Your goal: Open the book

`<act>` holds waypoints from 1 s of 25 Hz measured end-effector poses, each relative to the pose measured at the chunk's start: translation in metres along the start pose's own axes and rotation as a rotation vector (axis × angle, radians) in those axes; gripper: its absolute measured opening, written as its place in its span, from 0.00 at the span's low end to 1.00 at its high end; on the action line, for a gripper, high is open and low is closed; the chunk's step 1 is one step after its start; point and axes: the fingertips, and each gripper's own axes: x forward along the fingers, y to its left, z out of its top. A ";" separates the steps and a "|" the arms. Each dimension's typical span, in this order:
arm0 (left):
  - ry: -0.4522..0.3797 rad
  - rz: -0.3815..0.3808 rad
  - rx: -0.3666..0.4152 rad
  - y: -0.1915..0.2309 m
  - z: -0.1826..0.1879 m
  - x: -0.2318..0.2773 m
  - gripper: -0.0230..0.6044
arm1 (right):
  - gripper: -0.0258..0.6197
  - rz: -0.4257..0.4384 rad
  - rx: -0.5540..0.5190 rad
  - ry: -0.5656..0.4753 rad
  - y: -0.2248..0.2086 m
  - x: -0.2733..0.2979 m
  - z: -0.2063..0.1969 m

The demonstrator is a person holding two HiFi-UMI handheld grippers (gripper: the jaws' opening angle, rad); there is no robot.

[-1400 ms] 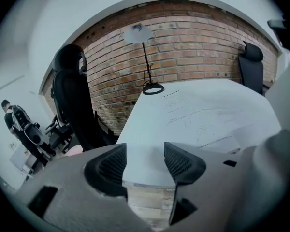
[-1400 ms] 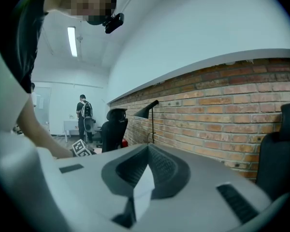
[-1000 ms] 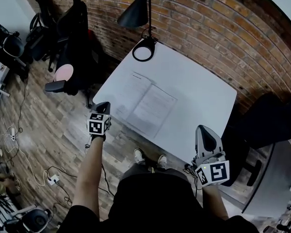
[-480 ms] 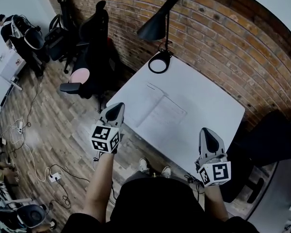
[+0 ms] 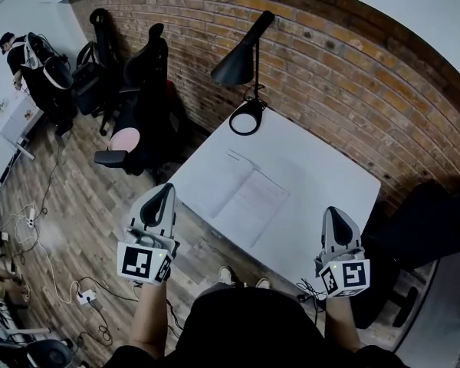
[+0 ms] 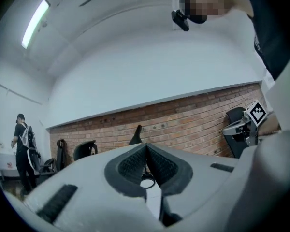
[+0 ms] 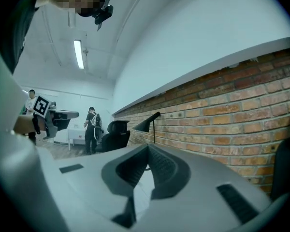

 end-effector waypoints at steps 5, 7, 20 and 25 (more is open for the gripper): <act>-0.095 0.071 0.014 0.004 0.030 -0.030 0.08 | 0.06 -0.055 0.010 -0.010 -0.021 -0.013 0.012; -0.091 0.078 -0.020 0.001 0.029 -0.038 0.08 | 0.06 -0.067 0.014 -0.014 -0.025 -0.015 0.016; -0.078 0.118 -0.045 0.005 0.026 -0.068 0.08 | 0.06 -0.090 0.024 -0.043 -0.031 -0.019 0.040; -0.098 0.134 -0.079 0.007 0.030 -0.066 0.08 | 0.06 -0.099 -0.032 -0.065 -0.032 -0.021 0.051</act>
